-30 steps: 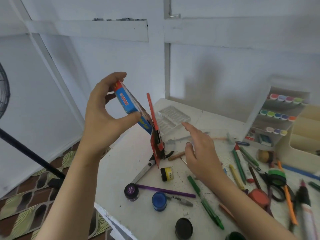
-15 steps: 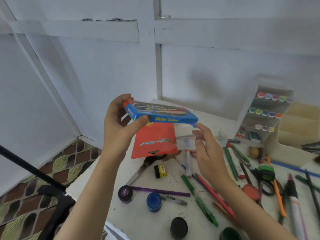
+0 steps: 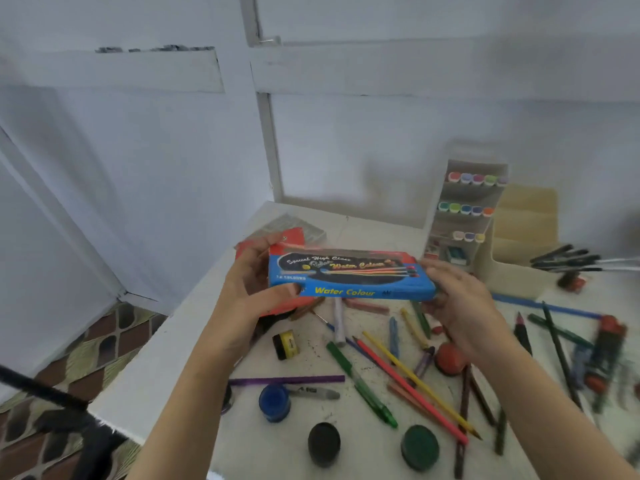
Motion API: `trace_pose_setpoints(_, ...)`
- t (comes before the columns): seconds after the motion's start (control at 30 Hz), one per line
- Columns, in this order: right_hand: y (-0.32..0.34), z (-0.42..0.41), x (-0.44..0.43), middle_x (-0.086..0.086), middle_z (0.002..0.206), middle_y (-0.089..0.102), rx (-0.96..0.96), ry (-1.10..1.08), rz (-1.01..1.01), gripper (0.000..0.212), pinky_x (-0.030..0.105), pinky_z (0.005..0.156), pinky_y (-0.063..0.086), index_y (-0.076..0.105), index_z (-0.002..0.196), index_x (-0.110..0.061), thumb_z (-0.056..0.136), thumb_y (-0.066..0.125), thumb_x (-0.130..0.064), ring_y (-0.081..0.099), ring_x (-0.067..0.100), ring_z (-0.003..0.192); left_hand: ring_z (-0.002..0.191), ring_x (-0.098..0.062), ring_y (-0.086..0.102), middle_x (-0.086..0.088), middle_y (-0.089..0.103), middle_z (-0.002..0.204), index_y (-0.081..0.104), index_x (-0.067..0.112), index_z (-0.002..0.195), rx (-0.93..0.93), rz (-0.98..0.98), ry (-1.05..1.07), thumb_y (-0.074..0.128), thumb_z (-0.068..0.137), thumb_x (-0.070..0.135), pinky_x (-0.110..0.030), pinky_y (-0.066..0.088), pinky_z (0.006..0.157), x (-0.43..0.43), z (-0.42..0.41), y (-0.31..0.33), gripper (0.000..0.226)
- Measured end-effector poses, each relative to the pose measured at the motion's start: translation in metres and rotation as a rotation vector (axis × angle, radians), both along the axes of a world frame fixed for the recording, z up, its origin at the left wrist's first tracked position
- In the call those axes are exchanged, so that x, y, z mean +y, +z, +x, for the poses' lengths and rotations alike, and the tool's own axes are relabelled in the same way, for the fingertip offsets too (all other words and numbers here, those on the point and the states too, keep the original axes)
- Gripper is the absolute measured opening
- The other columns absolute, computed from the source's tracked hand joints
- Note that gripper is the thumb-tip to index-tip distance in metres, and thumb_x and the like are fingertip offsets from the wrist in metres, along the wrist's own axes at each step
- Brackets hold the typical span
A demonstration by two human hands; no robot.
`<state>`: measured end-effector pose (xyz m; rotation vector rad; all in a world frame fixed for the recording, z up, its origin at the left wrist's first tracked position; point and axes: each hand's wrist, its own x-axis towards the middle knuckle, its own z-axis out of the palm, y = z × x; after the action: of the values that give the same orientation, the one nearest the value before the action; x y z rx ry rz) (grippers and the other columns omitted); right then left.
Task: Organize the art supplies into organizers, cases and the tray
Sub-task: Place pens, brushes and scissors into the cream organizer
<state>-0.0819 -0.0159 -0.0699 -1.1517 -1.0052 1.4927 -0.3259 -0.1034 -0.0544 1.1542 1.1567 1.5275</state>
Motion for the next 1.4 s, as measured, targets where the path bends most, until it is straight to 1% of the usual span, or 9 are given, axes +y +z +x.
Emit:
trace_pose_setpoints(0.1,0.000,0.030,-0.011,0.007,0.092,0.069,-0.036,0.039,0.023,0.017,0.018,0.046,0.048,0.066,0.104,-0.013,0.093,0.053,-0.013,0.060,0.014,0.068,0.108,-0.030,0.063,-0.006,0.064,0.118,0.049,0.023,0.128,0.122,-0.049,-0.063,0.080,0.052,0.025,-0.046,0.053,0.086,-0.004,0.014,-0.002,0.082)
trace_pose_setpoints(0.2,-0.002,0.064,-0.025,0.007,0.098,0.068,-0.127,0.008,0.024,0.016,0.017,0.049,0.049,0.065,0.101,-0.018,0.088,0.060,-0.011,0.062,0.015,0.076,0.105,-0.018,0.064,0.002,0.066,0.115,0.048,0.027,0.128,0.233,-0.063,-0.097,0.080,0.049,0.030,-0.028,0.054,0.083,-0.010,0.040,-0.001,0.085)
trace_pose_setpoints(0.47,0.006,0.164,-0.072,0.011,0.101,0.067,-0.226,-0.112,-0.094,0.022,0.022,0.053,0.054,0.062,0.112,-0.012,0.092,0.055,-0.010,0.068,0.019,0.080,0.109,-0.001,0.057,0.019,0.060,0.117,0.041,0.051,0.130,0.542,-0.088,-0.195,0.073,0.049,0.048,-0.026,0.051,0.089,-0.022,0.120,-0.003,0.087)
trace_pose_setpoints(0.57,0.005,0.203,-0.094,0.008,0.095,0.069,-0.334,-0.166,-0.088,0.019,0.023,0.053,0.055,0.062,0.109,-0.017,0.092,0.056,-0.012,0.070,0.017,0.070,0.108,0.007,0.052,0.021,0.053,0.119,0.040,0.046,0.130,0.567,-0.064,-0.242,0.070,0.047,0.051,-0.009,0.048,0.077,-0.028,0.156,-0.005,0.089)
trace_pose_setpoints(0.73,0.007,0.260,-0.136,0.000,0.068,0.071,-0.482,-0.219,-0.041,0.009,0.022,0.046,0.053,0.061,0.097,-0.018,0.091,0.057,-0.012,0.068,0.013,0.057,0.110,0.003,0.053,0.016,0.050,0.124,0.038,0.042,0.133,0.603,-0.009,-0.358,0.068,0.052,0.044,-0.013,0.048,0.080,-0.044,0.216,-0.016,0.086)
trace_pose_setpoints(0.97,-0.005,0.314,-0.181,-0.005,0.057,0.068,-0.740,-0.073,-0.050,0.010,0.017,0.037,0.039,0.058,0.088,-0.031,0.093,0.055,-0.022,0.051,0.012,0.039,0.120,0.007,0.037,0.025,0.037,0.129,0.032,0.043,0.136,0.802,-0.039,-0.380,0.065,0.051,0.047,-0.010,0.037,0.094,-0.073,0.271,-0.042,0.091)
trace_pose_setpoints(1.07,-0.013,0.326,-0.193,-0.002,0.057,0.068,-0.764,-0.044,-0.104,0.009,0.020,0.036,0.039,0.059,0.100,-0.023,0.092,0.056,-0.021,0.050,0.011,0.037,0.119,0.013,0.033,0.027,0.035,0.127,0.033,0.043,0.134,0.819,-0.049,-0.397,0.068,0.053,0.043,0.001,0.034,0.085,-0.086,0.284,-0.052,0.088)
trace_pose_setpoints(1.2,-0.024,0.340,-0.203,0.005,0.075,0.069,-0.795,0.003,-0.167,0.040,0.022,0.036,0.041,0.050,0.129,-0.011,0.092,0.057,-0.021,0.056,0.014,0.038,0.125,0.009,0.033,0.031,0.030,0.130,0.036,0.040,0.133,0.863,-0.044,-0.394,0.063,0.053,0.047,-0.003,0.036,0.092,-0.100,0.297,-0.063,0.084)
trace_pose_setpoints(1.4,-0.027,0.338,-0.203,0.001,0.081,0.066,-0.795,0.041,-0.112,0.012,0.023,0.040,0.049,0.054,0.101,-0.018,0.091,0.059,-0.022,0.059,0.012,0.040,0.127,0.012,0.023,0.030,0.028,0.132,0.036,0.034,0.138,1.007,-0.020,-0.418,0.058,0.053,0.064,-0.015,0.021,0.110,-0.106,0.322,-0.063,0.093)
